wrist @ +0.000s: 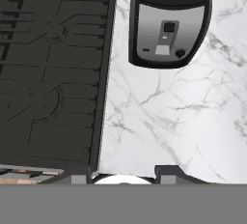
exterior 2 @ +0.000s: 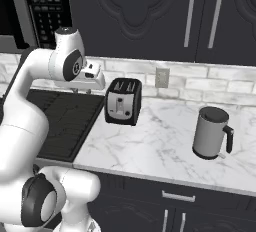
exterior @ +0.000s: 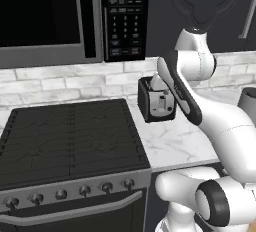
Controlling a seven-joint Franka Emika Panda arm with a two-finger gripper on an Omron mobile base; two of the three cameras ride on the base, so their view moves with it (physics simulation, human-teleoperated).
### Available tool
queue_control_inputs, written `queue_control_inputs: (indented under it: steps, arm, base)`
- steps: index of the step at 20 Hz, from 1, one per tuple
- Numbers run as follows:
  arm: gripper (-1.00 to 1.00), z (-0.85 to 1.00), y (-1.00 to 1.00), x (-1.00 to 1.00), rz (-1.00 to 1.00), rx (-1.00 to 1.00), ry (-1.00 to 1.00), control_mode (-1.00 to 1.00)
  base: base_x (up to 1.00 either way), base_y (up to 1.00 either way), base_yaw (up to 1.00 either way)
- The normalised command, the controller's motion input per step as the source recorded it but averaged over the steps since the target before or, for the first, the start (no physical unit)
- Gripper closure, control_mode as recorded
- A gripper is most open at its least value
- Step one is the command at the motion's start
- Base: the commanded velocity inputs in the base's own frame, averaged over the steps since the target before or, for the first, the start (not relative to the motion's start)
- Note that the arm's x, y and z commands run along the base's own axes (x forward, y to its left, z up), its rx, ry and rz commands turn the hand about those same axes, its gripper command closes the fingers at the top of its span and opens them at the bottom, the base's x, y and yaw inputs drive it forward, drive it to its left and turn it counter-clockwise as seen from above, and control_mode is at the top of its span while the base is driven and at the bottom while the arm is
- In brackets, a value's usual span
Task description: Navigate to the toaster oven.
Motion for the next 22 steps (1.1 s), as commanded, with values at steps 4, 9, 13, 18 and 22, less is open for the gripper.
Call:
queue_control_inputs:
  steps: [4,9,13,18,22]
  arm:
    - [-1.0,0.0,0.0,0.0,0.0,0.0,0.0,1.0]
    - [-1.0,0.0,0.0,0.0,0.0,0.0,0.0,1.0]
    - [-1.0,0.0,0.0,0.0,0.0,0.0,0.0,1.0]
    - [-1.0,0.0,0.0,0.0,0.0,0.0,0.0,1.0]
    - [-1.0,0.0,0.0,0.0,0.0,0.0,0.0,1.0]
  base:
    - [0.0,0.0,0.0]
    - [0.0,0.0,0.0]
    - [-0.19,0.0,0.0]
    - [-0.55,0.0,0.08]
    - [-0.6,-0.01,0.46]
